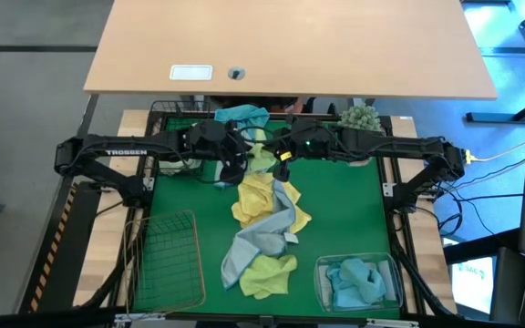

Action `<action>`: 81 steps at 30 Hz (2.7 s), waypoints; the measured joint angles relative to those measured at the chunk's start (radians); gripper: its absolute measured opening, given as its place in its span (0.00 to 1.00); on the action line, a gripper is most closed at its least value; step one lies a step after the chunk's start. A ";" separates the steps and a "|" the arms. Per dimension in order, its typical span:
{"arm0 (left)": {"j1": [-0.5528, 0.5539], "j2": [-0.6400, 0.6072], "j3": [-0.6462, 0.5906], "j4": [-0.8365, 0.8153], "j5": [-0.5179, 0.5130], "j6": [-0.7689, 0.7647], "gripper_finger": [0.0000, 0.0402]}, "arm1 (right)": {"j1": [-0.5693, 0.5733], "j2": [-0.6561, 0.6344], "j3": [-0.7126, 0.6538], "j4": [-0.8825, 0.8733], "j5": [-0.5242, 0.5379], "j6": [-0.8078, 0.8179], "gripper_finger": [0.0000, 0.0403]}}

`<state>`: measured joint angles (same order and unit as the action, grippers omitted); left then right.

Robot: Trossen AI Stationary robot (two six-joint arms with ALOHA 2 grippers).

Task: Sort microfiber towel by color & place in baskets
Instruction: Put the top green microfiber cloth into the black wire basket

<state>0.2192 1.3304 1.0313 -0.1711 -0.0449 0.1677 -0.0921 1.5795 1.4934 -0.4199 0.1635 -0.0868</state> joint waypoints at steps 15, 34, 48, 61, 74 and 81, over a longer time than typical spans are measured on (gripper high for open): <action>0.001 -0.002 0.000 0.000 -0.025 -0.008 0.01 | 0.000 0.000 0.000 -0.049 0.002 0.006 0.20; 0.003 -0.365 0.000 -0.045 -0.225 -0.053 0.00 | 0.000 0.000 0.000 -0.322 0.181 0.040 0.47; 0.003 -0.650 0.000 -0.299 -0.520 -0.091 0.00 | 0.000 0.000 0.000 -0.343 0.157 0.067 0.47; 0.003 -0.683 0.000 -0.842 -0.728 -0.402 0.01 | 0.000 0.000 0.000 -0.342 0.100 0.068 0.47; 0.003 -0.641 0.000 -0.992 -0.745 -0.499 0.07 | 0.000 0.000 0.000 -0.342 0.097 0.068 0.47; 0.003 -0.621 0.000 -0.991 -0.823 -0.499 0.14 | 0.000 0.000 0.000 -0.342 0.097 0.067 0.47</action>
<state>0.2222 0.7094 1.0317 -1.1618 -0.8674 -0.3313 -0.0921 1.5795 1.4933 -0.7618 0.2604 -0.0194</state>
